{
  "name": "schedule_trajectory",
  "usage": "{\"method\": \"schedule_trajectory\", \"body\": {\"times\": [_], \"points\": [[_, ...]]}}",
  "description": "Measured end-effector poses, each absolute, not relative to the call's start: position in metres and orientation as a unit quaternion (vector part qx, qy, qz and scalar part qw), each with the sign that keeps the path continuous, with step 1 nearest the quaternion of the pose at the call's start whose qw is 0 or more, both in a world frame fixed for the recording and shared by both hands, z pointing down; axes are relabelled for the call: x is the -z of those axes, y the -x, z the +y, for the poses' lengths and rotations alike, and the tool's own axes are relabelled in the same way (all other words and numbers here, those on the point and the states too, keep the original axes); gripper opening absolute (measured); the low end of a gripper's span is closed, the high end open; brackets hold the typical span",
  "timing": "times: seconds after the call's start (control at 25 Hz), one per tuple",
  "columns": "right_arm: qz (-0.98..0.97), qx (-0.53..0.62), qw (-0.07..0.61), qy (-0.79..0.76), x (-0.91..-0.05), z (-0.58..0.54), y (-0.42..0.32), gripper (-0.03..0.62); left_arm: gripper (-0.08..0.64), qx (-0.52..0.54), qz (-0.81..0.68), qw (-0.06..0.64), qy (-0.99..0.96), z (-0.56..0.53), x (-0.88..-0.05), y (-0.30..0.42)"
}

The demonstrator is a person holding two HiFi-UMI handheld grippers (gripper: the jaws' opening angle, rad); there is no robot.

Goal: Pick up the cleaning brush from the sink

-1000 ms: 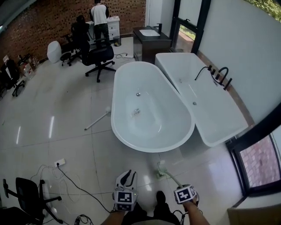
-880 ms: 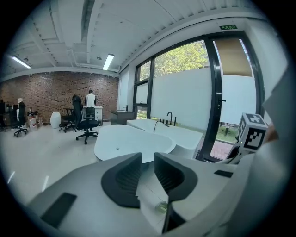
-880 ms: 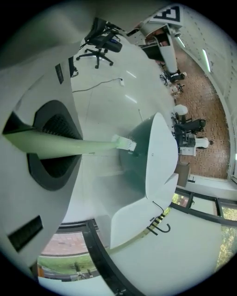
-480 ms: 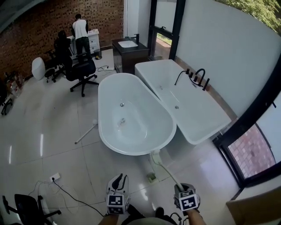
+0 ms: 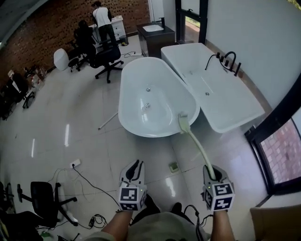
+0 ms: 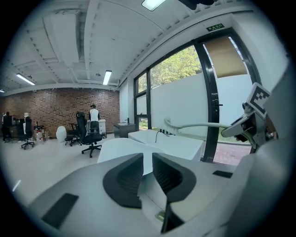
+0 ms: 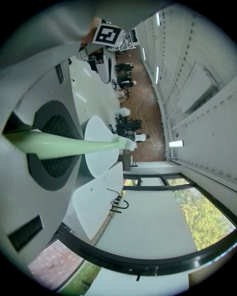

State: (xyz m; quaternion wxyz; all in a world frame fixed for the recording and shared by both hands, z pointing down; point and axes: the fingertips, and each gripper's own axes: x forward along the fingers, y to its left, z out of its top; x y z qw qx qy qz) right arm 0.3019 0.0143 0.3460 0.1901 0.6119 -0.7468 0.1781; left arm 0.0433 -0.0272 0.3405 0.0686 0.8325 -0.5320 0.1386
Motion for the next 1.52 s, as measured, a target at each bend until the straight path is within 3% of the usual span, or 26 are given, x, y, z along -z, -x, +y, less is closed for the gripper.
{"method": "schedule_trajectory", "body": {"times": [0.28,0.56,1.16,1.52], "points": [[-0.759,-0.15,0.121,-0.622,-0.305,0.045,-0.341,0.026,0.064,-0.116,-0.522,0.066,-0.842,0.013,-0.32,-0.093],[-0.749,-0.106,0.081,-0.649,-0.254,0.082,-0.334,0.026,0.063,-0.083,-0.484,0.047,-0.87,0.029,-0.277,-0.106],[-0.732,-0.091,0.068,-0.672,-0.223,0.144,-0.26,0.026,0.063,-0.075,-0.46,0.036,-0.884,0.074,-0.261,-0.037],[-0.73,-0.079,0.064,-0.675,-0.224,0.161,-0.254,0.026,0.063,-0.068,-0.46,0.034,-0.884,0.09,-0.255,-0.025]]}}
